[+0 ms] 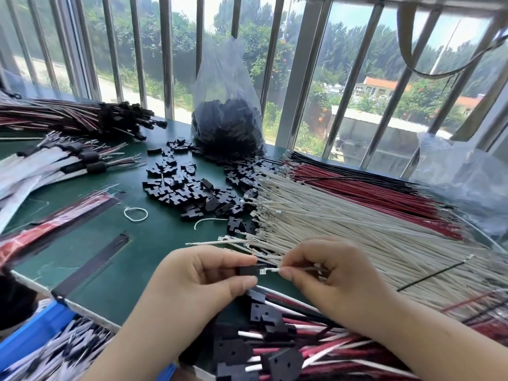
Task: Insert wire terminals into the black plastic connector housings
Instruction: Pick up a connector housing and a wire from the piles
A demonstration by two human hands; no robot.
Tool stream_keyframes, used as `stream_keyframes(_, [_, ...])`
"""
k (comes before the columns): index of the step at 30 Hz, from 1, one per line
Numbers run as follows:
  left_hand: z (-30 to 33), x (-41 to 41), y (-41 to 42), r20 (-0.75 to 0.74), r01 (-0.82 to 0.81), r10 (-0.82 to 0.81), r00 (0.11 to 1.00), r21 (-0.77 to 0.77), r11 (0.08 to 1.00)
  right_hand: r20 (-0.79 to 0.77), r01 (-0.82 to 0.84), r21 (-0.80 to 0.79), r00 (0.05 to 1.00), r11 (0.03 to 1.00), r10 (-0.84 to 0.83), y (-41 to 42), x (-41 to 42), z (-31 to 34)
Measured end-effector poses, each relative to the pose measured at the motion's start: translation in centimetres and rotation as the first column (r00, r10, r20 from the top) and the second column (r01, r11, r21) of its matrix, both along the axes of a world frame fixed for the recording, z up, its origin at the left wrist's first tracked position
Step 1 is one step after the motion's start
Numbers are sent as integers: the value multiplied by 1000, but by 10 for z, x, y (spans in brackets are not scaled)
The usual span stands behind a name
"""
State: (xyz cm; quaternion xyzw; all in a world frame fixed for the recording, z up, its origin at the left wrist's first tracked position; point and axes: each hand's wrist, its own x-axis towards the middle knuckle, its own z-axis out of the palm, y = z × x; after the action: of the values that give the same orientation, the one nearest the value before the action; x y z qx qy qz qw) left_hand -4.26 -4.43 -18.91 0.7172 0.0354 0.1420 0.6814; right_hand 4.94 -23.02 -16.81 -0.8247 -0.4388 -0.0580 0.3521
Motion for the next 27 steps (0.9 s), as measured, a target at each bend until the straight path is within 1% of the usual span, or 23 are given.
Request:
stream_keyframes(2, [1,-1,-1,35,-14,12,999,77,997,7,6,-5,1000,1000,-6,-1,0,0])
stream_keyframes(4, [2,0,-3,60,-31,25,998,102,994,-5,-3,-9,1000,1000,2,-1,-1,2])
stream_keyframes(6, [2,1,-4,53,-31,27,998,76,997,-55,-27,4,998,1000,27,0,-2,3])
stream_keyframes(9, [3,1,-2,6,37,-37,999,-44,998,-121,-44,39,991,998,49,1,-2,5])
stream_keyframes(11, [4,0,1,-19,70,-72,997,-92,993,-128,-44,36,991,998,48,2,-4,6])
stream_keyframes(17, [3,0,1,6,30,-30,1000,-84,996,-81,-4,65,997,998,9,-2,-8,12])
stream_keyframes(20, [3,0,-1,21,26,-25,999,-58,998,-69,-2,45,998,999,5,-1,-8,11])
stream_keyframes(24, [2,-1,-3,50,15,-10,999,-97,995,-62,-3,26,998,1000,5,-1,-9,12])
stream_keyframes(27, [2,-1,-5,84,8,0,996,-93,996,-76,-9,-7,997,1000,9,-2,-9,11])
